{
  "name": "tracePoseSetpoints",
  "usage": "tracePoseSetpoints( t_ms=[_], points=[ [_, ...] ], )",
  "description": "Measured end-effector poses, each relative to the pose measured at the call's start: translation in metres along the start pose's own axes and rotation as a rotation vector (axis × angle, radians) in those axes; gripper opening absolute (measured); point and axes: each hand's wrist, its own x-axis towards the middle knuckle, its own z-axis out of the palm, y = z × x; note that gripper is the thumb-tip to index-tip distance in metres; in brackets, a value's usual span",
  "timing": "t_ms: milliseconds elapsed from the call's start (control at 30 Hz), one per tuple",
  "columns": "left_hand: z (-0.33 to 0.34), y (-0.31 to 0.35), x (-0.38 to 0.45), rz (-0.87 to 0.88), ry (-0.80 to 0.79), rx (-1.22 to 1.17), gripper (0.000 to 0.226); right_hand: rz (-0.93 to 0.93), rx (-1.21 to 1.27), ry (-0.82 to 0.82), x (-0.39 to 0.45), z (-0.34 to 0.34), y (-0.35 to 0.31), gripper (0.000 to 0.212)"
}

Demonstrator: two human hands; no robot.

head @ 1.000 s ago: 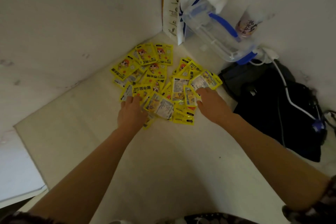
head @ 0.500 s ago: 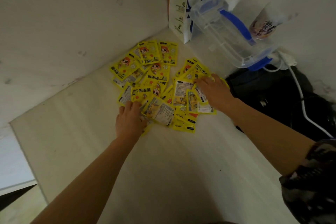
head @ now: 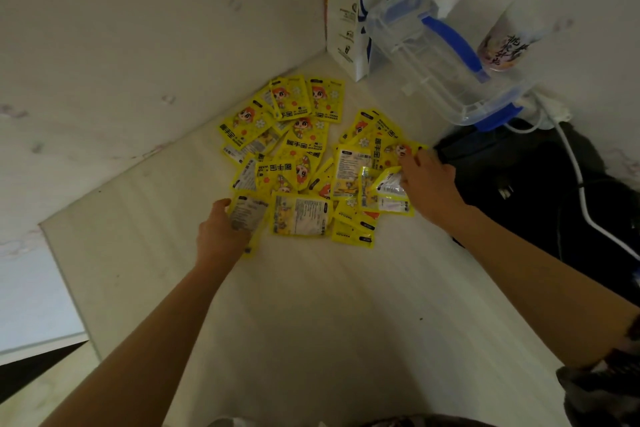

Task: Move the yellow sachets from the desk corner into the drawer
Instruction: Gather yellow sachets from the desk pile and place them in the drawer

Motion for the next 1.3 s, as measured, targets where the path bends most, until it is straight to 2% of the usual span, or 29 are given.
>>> tracePoseSetpoints(
  t_ms=[100, 200, 333, 467, 567, 700, 800, 933, 1067, 1200, 1300],
  points=[
    [-0.015, -0.004, 0.003, 0.004, 0.108, 0.023, 0.030, 0.041, 0.073, 0.016, -0.010, -0.001, 0.001, 0.042],
    [-0.026, 0.002, 0.003, 0.033, 0.122, -0.067, 0.023, 0.043, 0.054, -0.021, -0.021, -0.001, 0.003, 0.038],
    [-0.019, 0.030, 0.000, 0.213, -0.052, -0.005, 0.027, -0.055, 0.029, -0.223, -0.027, -0.006, 0.004, 0.027],
    [0.007, 0.054, -0.002, 0.364, -0.290, 0.292, 0.053, -0.129, 0.044, -0.234, -0.021, -0.004, 0.003, 0.028],
    [0.028, 0.058, 0.003, 0.472, -0.314, 0.519, 0.047, -0.194, 0.040, -0.206, -0.005, 0.005, 0.005, 0.033],
    [0.039, 0.063, 0.010, 0.611, -0.273, 0.629, 0.046, -0.313, -0.033, -0.224, 0.015, 0.014, 0.000, 0.047],
    [0.044, 0.069, 0.012, 0.630, -0.297, 0.670, 0.048, -0.310, 0.010, -0.238, 0.019, 0.012, -0.008, 0.054],
    [0.044, 0.069, 0.014, 0.642, -0.281, 0.670, 0.046, -0.310, -0.008, -0.244, 0.023, 0.005, -0.015, 0.040],
    [0.040, 0.066, 0.012, 0.634, -0.291, 0.524, 0.044, -0.376, 0.053, -0.219, 0.023, -0.006, -0.019, 0.041],
    [0.029, 0.060, 0.008, 0.565, -0.241, 0.394, 0.038, -0.390, 0.233, -0.155, 0.027, -0.014, -0.025, 0.027],
    [0.018, 0.060, 0.008, 0.470, -0.186, 0.311, 0.045, -0.341, 0.446, -0.132, 0.022, -0.019, -0.032, 0.025]
  ],
)
